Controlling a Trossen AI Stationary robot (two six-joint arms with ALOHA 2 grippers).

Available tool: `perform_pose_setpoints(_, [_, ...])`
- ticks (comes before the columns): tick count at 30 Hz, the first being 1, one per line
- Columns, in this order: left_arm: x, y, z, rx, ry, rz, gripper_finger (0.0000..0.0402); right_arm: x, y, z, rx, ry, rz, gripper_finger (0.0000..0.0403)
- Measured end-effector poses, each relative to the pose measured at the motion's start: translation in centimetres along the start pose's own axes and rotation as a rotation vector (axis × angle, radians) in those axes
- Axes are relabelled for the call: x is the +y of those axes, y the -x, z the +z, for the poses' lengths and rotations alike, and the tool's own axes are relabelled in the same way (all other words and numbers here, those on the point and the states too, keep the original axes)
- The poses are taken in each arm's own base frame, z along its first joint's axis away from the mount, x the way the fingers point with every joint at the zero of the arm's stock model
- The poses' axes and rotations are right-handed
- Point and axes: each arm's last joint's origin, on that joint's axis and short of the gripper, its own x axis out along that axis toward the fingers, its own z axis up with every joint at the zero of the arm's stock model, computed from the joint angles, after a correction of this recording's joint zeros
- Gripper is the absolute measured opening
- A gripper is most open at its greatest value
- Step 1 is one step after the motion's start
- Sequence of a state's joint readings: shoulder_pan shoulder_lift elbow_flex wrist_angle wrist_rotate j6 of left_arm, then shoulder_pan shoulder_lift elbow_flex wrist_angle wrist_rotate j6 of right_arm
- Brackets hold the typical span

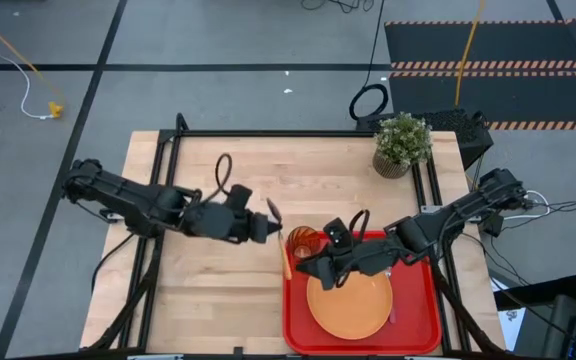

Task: Pick and place plate/cup/fork/spoon on tray
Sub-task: Put the yellow spoon on the red tray to the right of the red fork

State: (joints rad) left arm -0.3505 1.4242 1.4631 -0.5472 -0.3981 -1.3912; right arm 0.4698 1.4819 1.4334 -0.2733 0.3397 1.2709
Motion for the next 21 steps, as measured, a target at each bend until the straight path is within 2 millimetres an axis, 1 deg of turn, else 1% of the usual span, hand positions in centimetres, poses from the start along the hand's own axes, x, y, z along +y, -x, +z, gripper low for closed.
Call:
perform_pose_setpoints(3, [-0.5,0.1,1.1,-0.032,-0.024,-0.014,0.0026,-0.2,-0.4,0.4,-0.019,-0.007,-0.007,0.0171])
perform_pose_setpoints(6, [-0.6,0.1,1.9,-0.054,-0.039,-0.019,0.0026,-0.3,-0.6,0.9,-0.081,0.0,-0.025,0.0209])
perform_pose_setpoints(10, [-0.7,-0.1,2.4,-0.072,-0.041,-0.03,0.0026,-0.5,-0.7,1.5,-0.113,0.021,-0.038,0.0241])
perform_pose_setpoints(12, [-0.7,-0.1,2.6,-0.078,-0.045,-0.027,0.0026,-0.6,-0.8,1.8,-0.122,0.032,-0.044,0.0246])
perform_pose_setpoints(16, [-0.6,-0.2,2.9,-0.086,-0.059,-0.022,0.0026,-1.1,-1.1,2.8,-0.145,0.052,-0.068,0.0242])
perform_pose_setpoints(21, [-0.5,-0.3,3.2,-0.096,-0.062,-0.017,0.0026,-1.6,-1.4,4.1,-0.17,0.067,-0.086,0.0214])
